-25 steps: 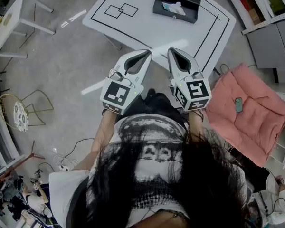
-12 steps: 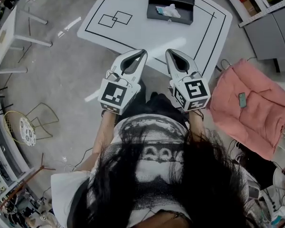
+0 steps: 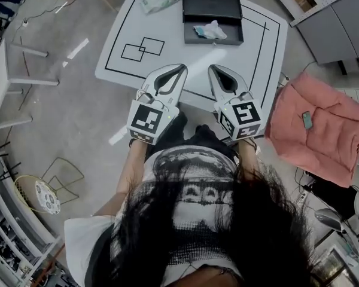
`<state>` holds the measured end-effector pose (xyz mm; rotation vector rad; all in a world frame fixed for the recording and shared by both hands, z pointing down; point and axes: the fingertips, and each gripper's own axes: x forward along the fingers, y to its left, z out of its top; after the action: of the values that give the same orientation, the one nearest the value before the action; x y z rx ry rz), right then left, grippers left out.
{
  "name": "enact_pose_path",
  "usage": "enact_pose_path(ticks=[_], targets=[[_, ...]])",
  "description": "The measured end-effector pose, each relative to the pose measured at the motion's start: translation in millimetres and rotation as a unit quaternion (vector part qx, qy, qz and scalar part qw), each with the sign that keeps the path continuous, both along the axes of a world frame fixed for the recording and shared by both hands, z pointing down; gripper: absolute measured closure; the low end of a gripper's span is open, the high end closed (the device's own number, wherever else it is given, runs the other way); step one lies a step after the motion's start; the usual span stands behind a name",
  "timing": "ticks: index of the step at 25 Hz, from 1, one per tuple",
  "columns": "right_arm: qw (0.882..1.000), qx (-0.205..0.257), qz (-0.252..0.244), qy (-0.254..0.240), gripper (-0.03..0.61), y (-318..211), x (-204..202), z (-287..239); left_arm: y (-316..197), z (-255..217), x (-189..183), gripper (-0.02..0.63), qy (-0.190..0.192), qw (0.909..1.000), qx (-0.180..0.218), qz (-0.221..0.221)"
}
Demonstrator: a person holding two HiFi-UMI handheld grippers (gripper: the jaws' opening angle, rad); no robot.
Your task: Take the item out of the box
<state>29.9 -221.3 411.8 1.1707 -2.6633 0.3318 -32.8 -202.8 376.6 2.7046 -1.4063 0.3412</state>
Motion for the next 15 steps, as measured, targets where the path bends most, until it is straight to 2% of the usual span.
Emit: enact_pose_path(ticks=[5, 8, 15], targets=[[0.999, -0.015, 0.034, 0.032, 0.580, -36.7, -5.6, 15.7, -31.3, 2.5, -16.8, 0.614, -0.005, 0.9994, -0.005, 0.035], [0.997, -0.021, 0.046, 0.061, 0.538, -58.2, 0.3, 27.9, -44.4, 3.6, -21.7, 0.614, -0.004, 0.9985, -0.004, 0.054], [0.991, -0.043, 0.048, 0.116, 0.494, -106.0, 10.4, 54.5, -66.4, 2.4, -36.3, 0.614, -0.005, 0.9968, -0.004, 0.080]])
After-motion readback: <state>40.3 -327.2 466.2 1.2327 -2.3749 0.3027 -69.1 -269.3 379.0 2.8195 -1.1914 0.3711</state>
